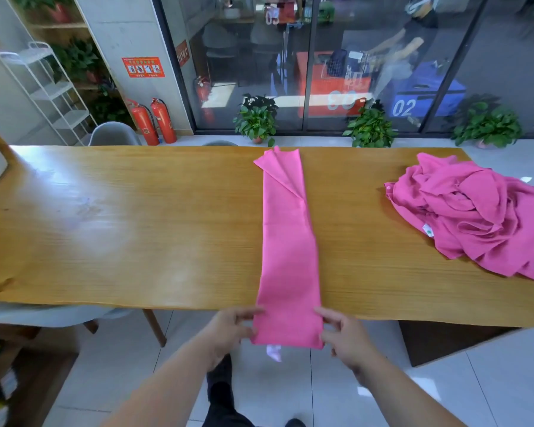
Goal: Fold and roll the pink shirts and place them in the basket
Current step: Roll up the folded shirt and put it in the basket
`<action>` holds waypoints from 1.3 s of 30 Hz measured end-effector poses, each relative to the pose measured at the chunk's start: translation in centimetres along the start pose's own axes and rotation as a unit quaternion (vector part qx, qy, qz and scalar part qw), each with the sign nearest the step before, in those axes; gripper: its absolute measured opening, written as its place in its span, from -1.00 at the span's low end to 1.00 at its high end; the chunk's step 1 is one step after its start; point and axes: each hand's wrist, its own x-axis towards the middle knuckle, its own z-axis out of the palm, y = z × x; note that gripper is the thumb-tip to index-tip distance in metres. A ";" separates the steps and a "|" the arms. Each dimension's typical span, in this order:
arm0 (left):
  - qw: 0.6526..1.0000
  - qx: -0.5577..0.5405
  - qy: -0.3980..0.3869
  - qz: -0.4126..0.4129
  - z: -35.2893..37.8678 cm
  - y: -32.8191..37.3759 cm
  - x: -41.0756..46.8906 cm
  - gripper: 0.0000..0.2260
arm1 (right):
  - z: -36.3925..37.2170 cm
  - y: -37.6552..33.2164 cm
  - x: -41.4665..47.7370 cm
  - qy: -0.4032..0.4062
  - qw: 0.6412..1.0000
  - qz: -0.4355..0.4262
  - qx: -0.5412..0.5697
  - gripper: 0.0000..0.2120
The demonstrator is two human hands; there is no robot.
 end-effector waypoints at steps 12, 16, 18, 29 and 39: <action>0.993 0.095 0.018 -0.072 1.7 -11.8 1.0 -0.48 | -0.4 6.8 -1.3 -0.080 0.983 0.081 -0.144 -0.45; 0.963 0.261 0.050 -0.033 2.0 -9.1 1.4 -0.48 | -0.5 4.7 0.3 -0.085 0.921 0.003 -0.381 -0.46; 0.933 0.343 0.094 0.045 2.2 -6.0 1.9 -0.49 | -0.2 2.5 1.6 -0.035 0.908 -0.067 -0.412 -0.49; 0.756 0.639 0.007 0.142 2.8 -0.8 5.4 -0.39 | 1.0 0.0 5.9 -0.103 0.764 -0.152 -0.618 -0.35; 0.714 0.678 -0.018 0.173 1.6 -0.4 6.3 -0.23 | 0.7 -0.5 6.0 -0.112 0.742 -0.164 -0.641 -0.20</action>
